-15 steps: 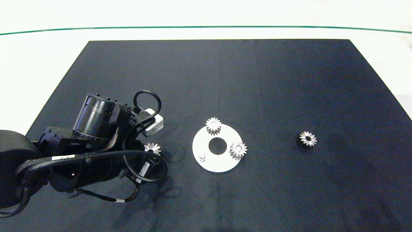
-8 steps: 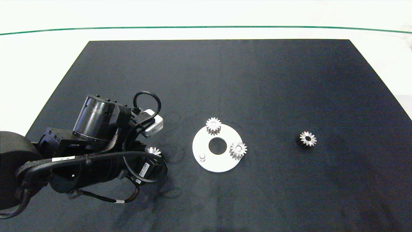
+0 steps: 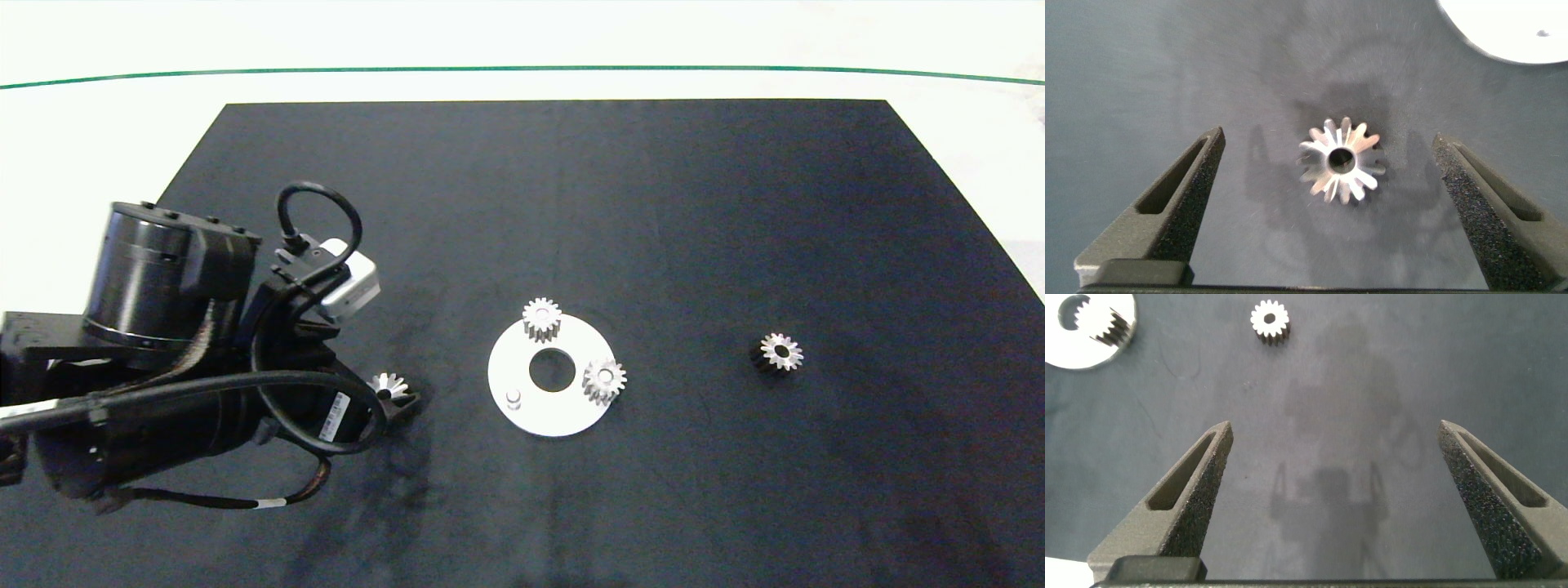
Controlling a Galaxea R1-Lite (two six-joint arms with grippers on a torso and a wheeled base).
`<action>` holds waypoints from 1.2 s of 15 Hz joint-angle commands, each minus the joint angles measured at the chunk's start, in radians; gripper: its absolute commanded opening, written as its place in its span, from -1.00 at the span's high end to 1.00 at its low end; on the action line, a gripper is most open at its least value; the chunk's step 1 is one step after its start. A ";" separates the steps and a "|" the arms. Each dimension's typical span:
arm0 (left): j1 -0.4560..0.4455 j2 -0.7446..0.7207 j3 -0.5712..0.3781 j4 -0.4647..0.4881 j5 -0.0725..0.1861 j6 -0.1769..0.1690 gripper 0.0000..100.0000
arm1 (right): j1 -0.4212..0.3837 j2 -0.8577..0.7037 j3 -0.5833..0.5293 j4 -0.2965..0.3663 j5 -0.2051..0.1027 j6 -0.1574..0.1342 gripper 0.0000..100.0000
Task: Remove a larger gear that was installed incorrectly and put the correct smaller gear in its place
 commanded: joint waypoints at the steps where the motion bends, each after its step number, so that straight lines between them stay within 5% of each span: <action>1: 0.004 -0.184 0.020 0.005 0.003 0.002 -1.00 | 0.007 0.120 -0.005 -0.027 0.008 -0.040 -1.00; 5: 0.073 -0.400 0.031 0.106 0.003 -0.019 -1.00 | 0.005 0.297 -0.002 -0.155 0.010 -0.085 -1.00; 8: 0.140 -0.549 0.031 0.175 0.003 -0.074 -1.00 | 0.034 0.415 0.010 -0.247 0.019 -0.074 -1.00; 14: 0.217 -0.730 0.013 0.294 0.003 -0.082 -1.00 | 0.122 0.611 0.015 -0.458 0.031 -0.086 -1.00; 18: 0.237 -0.757 0.013 0.313 0.003 -0.083 -1.00 | 0.157 0.714 0.012 -0.523 0.026 -0.085 -1.00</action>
